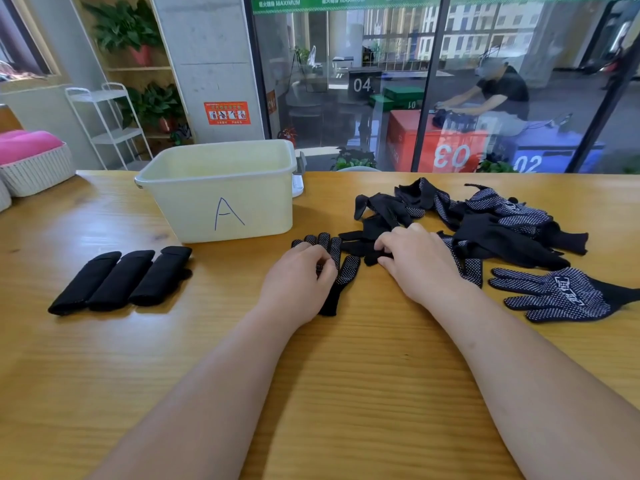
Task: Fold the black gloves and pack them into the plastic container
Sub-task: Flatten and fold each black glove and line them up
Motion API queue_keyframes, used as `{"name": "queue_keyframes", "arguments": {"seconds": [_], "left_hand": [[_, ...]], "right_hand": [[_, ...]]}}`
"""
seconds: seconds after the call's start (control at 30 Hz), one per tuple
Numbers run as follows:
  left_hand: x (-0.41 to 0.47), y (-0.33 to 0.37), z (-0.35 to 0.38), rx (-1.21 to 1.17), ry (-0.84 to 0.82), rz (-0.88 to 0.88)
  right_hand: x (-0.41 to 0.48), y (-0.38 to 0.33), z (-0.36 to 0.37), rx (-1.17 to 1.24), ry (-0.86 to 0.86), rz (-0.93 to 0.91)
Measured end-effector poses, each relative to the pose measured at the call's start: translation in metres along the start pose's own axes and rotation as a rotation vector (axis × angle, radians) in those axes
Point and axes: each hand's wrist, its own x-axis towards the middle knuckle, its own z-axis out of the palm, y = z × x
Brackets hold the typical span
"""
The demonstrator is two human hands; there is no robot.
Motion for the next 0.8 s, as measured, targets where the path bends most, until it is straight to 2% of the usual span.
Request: {"name": "queue_keyframes", "arguments": {"seconds": [0.13,0.2,0.3,0.43,0.5,0.57,0.63,0.7,0.8], "left_hand": [[0.002,-0.002,-0.001,-0.014,-0.006,0.005],[0.002,-0.004,-0.002,-0.014,-0.008,0.008],[0.002,-0.006,-0.003,-0.008,-0.028,0.018],[0.003,-0.007,-0.003,0.000,-0.027,0.037],[0.003,-0.007,-0.003,-0.006,-0.025,0.038],[0.003,-0.008,-0.002,-0.022,-0.017,0.044],[0.002,-0.009,-0.002,-0.026,-0.012,0.047],[0.001,-0.010,-0.002,-0.018,-0.020,0.051],[0.000,-0.012,-0.002,0.002,-0.044,0.068]], "right_hand": [[-0.001,0.000,-0.005,-0.054,-0.014,-0.026],[-0.004,0.000,-0.011,0.038,-0.015,-0.053],[-0.009,-0.002,-0.034,0.500,0.020,0.038],[-0.007,-0.005,-0.066,1.094,0.222,0.241],[-0.006,-0.003,-0.067,1.243,0.164,0.408],[-0.009,0.006,-0.054,1.117,0.008,0.539],[-0.013,0.018,-0.036,0.756,-0.101,0.508],[-0.017,0.025,-0.027,0.481,-0.080,0.403],[-0.019,0.031,-0.028,0.429,0.031,0.264]]}}
